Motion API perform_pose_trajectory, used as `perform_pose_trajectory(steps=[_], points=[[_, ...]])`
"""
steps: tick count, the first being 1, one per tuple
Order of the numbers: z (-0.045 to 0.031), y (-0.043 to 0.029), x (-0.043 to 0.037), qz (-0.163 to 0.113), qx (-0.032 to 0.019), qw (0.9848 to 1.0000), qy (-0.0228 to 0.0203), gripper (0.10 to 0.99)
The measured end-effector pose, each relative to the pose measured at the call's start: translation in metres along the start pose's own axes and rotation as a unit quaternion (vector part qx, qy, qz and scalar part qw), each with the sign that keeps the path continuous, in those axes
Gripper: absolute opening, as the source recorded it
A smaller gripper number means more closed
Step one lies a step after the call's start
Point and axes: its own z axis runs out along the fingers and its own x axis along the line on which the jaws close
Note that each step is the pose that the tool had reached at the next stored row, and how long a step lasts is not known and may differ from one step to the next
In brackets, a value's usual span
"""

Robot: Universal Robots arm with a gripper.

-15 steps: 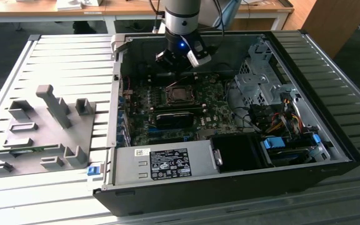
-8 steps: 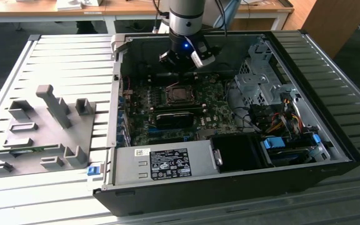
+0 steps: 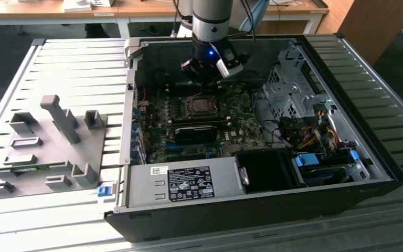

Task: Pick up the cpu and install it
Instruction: 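Install the first cpu locking lever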

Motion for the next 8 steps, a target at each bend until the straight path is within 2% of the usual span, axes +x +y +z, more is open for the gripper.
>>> perform_pose_trajectory(steps=[8], points=[[0.0091, 0.0006, -0.0037, 0.0, 0.0019, 1.0, 0.0001, 0.106]])
